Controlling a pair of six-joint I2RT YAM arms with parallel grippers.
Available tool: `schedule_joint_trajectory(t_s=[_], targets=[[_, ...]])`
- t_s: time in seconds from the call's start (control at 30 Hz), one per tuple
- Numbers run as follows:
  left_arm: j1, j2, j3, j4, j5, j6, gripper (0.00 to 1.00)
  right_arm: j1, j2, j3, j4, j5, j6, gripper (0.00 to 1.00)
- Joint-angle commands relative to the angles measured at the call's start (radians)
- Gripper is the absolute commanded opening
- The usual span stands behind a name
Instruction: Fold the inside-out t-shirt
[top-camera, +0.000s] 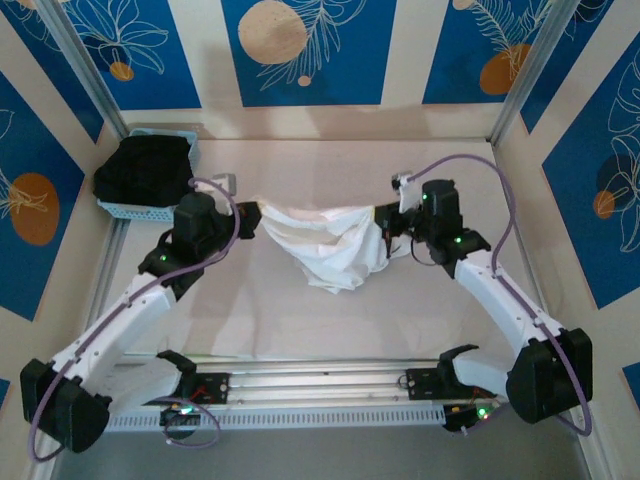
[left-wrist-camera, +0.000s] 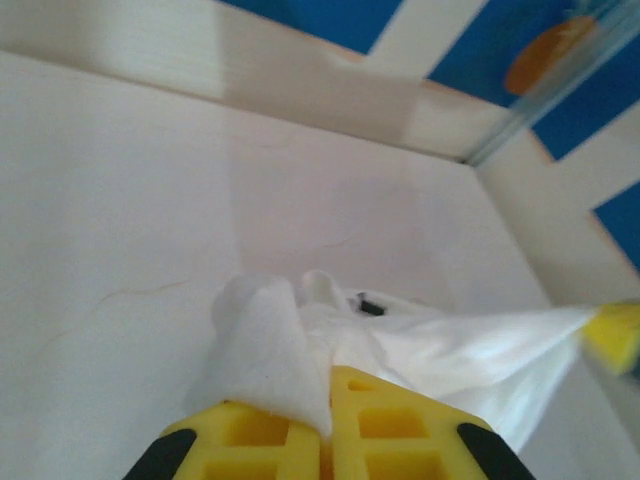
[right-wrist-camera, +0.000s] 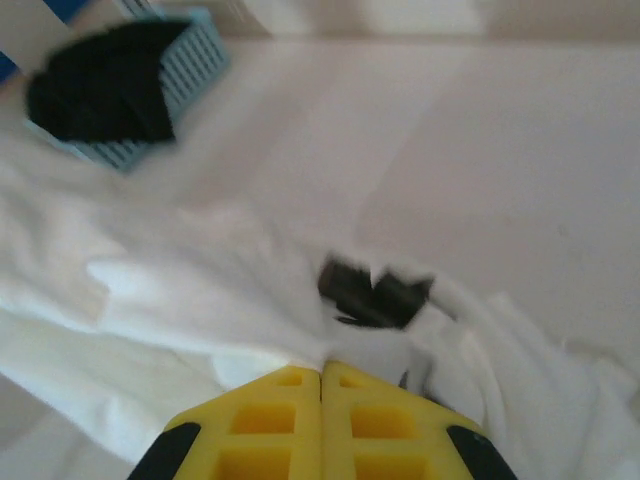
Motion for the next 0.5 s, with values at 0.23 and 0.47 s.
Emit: schedule_joint_trajectory(t_s=[0.23,0.47], targets=[[-0.022,-0.05,-0.19,-0.143,-0.087,0.023,0.4,0.059,0.176,0.146,-0.105,-0.287,-0.063,0.0],[-0.244,0.084,-0.089,-0.034,-0.087,0.196,0.66,0.091,0.256,0.2,-0.17,-0.292,-0.05,0.0]])
